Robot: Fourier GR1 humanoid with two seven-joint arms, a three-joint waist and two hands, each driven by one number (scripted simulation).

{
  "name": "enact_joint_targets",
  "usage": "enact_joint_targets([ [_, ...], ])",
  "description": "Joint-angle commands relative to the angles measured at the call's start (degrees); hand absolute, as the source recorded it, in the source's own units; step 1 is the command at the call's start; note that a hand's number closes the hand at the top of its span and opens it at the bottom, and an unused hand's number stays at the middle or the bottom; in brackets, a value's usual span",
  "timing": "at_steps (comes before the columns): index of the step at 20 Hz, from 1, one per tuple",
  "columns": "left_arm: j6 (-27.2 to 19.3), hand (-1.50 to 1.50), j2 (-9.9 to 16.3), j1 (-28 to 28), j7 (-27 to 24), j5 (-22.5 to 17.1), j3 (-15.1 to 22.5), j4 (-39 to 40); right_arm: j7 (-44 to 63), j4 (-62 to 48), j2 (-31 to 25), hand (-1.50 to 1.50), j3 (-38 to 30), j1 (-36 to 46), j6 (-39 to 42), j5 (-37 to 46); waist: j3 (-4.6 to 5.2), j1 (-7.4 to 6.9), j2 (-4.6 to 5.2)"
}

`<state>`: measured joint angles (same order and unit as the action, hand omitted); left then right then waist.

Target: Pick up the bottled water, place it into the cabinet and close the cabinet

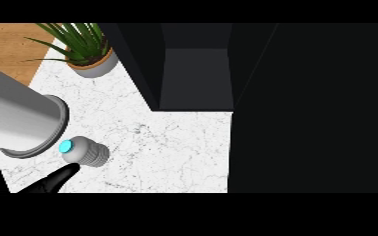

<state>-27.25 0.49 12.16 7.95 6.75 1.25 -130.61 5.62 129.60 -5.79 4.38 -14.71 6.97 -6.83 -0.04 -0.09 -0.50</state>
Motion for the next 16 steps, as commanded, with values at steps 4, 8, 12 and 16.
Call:
enact_joint_targets([
  [4,-15.76,-1.5,-0.48,13.15,-2.01,6.74,19.21,-6.68,4.25,10.82,-1.48,-1.5,-0.87,-8.94,3.16,-7.44,0.02,0.13,0.19],
  [8,-19.95,-1.5,-0.48,15.48,-1.88,11.88,26.06,-8.57,7.53,19.44,-1.43,-1.5,1.12,-14.81,3.13,-6.76,0.03,0.37,0.14],
  [12,-24.04,-1.5,-0.47,19.71,-3.54,17.21,34.74,-9.09,5.31,17.81,-2.27,-1.5,-2.33,-15.97,5.25,-9.73,-0.04,0.29,0.17],
  [16,-24.76,-1.5,-0.47,19.95,-6.08,14.49,33.2,-6.75,1.99,19.95,-1.62,-1.5,-1.17,-21.11,7.1,-8.76,0.01,0.66,0.14],
])
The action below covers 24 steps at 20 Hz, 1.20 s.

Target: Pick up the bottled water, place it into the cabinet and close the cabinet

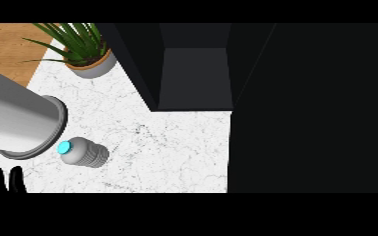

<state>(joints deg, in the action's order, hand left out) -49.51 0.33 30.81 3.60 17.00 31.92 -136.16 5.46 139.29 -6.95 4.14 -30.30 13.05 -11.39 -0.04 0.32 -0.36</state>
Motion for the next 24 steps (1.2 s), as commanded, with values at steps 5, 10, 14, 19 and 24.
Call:
enact_joint_targets([
  [5,-2.57,-1.5,0.95,0.56,-1.5,2.33,0.9,-1.14,-1.34,10.8,-1.0,-1.5,-1.3,-10.38,4.09,-4.22,0.02,0.5,0.07],
  [10,-3.61,-1.5,1.5,1.59,-5.28,-2.61,-0.27,1.58,-5.46,10.67,-1.42,-1.5,-3.15,-14.87,6.79,-6.1,0.08,0.35,0.0],
  [14,-4.62,-1.5,0.67,1.59,-5.54,-4.35,-2.1,4.48,-6.48,12.45,1.27,-1.5,0.69,-17.45,5.78,-2.46,0.12,0.43,0.03],
  [19,-0.91,-1.5,0.57,-1.73,-7.56,-16.64,-12.14,7.19,-11.36,10.77,0.31,-1.5,-1.34,-21.28,9.22,-4.01,0.18,0.48,0.03],
  [24,2.58,-1.5,-0.29,-1.64,-16.89,-24.93,-16.09,17.42,-12.35,13.49,-0.24,-1.5,-1.11,-26.0,10.14,-4.17,0.31,0.32,-0.01],
])
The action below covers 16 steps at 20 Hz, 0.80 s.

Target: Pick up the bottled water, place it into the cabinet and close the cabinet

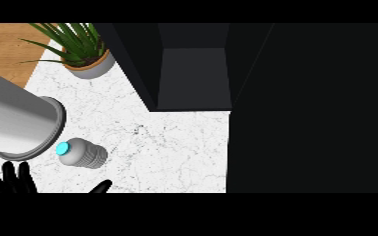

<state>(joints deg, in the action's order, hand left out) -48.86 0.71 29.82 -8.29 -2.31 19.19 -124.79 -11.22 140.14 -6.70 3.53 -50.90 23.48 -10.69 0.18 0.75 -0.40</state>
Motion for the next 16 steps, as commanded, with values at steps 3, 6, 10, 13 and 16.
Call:
enact_joint_targets([
  [3,7.11,-1.5,-0.69,-0.29,-8.53,-11.05,-8.75,10.32,1.0,9.85,-1.63,-1.5,-3.33,-5.28,1.48,-6.39,0.01,-0.21,0.04],
  [6,11.67,-1.5,-0.15,-1.23,-10.0,-15.4,-13.42,14.6,0.88,11.42,-1.0,-1.5,-1.96,-7.97,1.35,-6.09,0.01,-0.07,0.11],
  [10,13.46,-1.5,-0.7,-5.37,-13.98,-17.88,-14.71,23.99,-3.34,9.06,-1.17,-1.5,-2.17,-9.15,3.59,-3.48,-0.07,0.2,0.21],
  [13,18.63,-1.5,-0.71,-5.86,-19.57,-22.03,-18.73,29.41,-4.9,9.49,-0.59,-1.5,-2.04,-11.01,4.21,-4.38,-0.04,0.1,0.2],
  [16,19.05,-1.5,-0.71,-9.79,-23.32,-23.97,-18.77,36.5,-2.18,12.32,-0.66,-1.5,-2.19,-11.1,2.3,-4.61,0.02,-0.05,0.41],
])
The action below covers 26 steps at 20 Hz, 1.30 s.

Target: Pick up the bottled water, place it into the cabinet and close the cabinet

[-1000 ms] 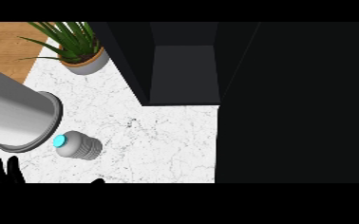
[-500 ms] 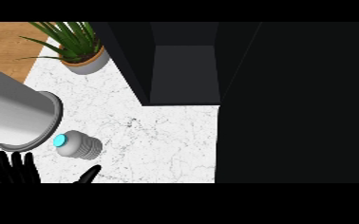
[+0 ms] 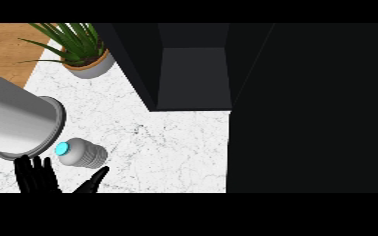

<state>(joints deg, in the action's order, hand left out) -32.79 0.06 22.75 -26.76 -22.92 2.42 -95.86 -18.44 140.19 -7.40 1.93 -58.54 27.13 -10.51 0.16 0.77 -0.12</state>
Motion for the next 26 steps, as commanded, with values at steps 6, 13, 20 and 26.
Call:
enact_joint_targets([
  [6,5.57,-1.5,-0.05,-8.27,-10.25,-6.96,-5.71,17.58,0.52,9.64,-1.72,-1.5,-5.12,-5.25,1.92,-7.13,-0.04,0.14,0.08],
  [13,10.24,-1.5,1.21,-12.92,-14.13,-8.67,-12.17,28.42,-4.23,8.45,-2.93,-1.5,-8.33,-9.45,5.34,-8.46,-0.07,0.37,0.03],
  [20,17.8,-1.5,0.9,-18.7,-20.33,-10.9,-15.41,40.19,-2.84,10.25,-0.67,-1.5,-7.24,-8.54,3.06,-7.89,-0.01,-0.07,0.24],
  [26,27.69,-1.5,1.82,-20.82,-22.38,-14.05,-16.91,43.86,-5.06,7.61,0.0,-1.5,-6.54,-7.91,4.79,-4.35,-0.05,-0.16,0.13],
])
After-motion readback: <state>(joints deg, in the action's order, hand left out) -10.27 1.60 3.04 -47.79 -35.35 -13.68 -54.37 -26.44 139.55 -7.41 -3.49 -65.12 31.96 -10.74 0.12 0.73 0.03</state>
